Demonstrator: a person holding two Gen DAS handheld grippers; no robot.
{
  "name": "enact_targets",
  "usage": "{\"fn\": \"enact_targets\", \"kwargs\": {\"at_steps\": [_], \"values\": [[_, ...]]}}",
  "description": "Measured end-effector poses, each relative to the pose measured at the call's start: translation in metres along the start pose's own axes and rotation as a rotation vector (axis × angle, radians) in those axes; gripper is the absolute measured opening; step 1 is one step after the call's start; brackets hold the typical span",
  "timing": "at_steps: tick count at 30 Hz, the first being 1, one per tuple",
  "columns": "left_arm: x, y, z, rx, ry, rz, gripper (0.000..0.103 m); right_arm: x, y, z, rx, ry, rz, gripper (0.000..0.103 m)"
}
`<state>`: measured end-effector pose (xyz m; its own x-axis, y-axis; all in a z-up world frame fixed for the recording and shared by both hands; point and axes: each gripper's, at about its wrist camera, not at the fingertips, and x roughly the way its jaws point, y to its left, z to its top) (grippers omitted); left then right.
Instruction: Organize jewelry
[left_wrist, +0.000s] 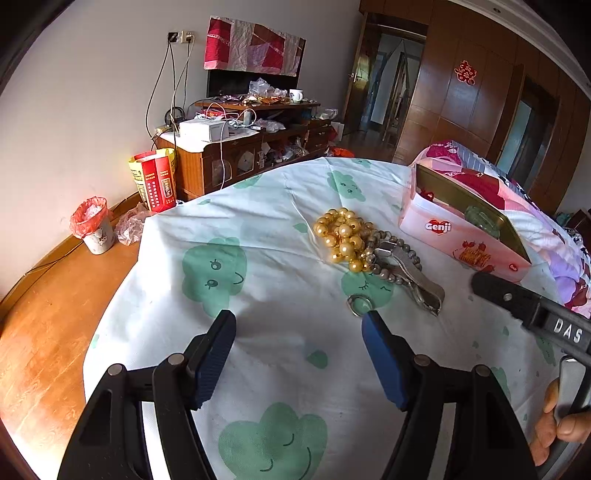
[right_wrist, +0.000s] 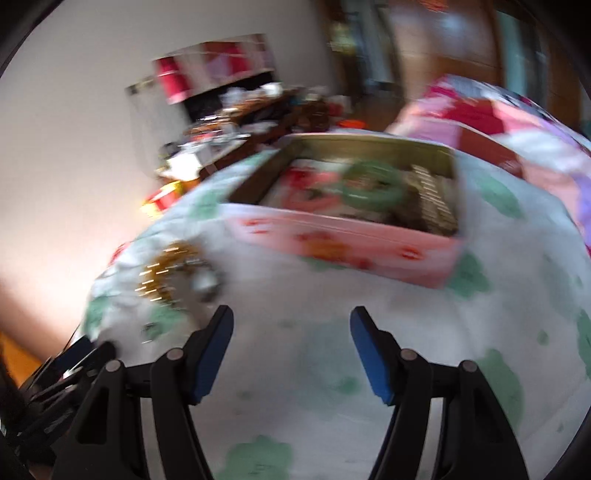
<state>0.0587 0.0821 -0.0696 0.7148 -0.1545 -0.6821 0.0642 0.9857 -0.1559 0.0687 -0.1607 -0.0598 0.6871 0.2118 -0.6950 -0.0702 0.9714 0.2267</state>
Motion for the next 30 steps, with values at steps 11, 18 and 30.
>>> {"fn": "enact_targets", "kwargs": {"at_steps": [11,18,30], "values": [[0.000,0.001,0.000,-0.010,-0.001,-0.011,0.071,0.046,0.069,-0.009,-0.279,0.123,0.024,0.036],[0.000,0.001,0.000,-0.010,0.000,-0.011,0.071,0.015,0.041,-0.012,-0.163,0.075,0.059,0.035],[0.000,-0.002,0.000,0.006,0.003,0.015,0.071,-0.048,0.008,-0.002,-0.060,0.004,0.079,0.035]]}}
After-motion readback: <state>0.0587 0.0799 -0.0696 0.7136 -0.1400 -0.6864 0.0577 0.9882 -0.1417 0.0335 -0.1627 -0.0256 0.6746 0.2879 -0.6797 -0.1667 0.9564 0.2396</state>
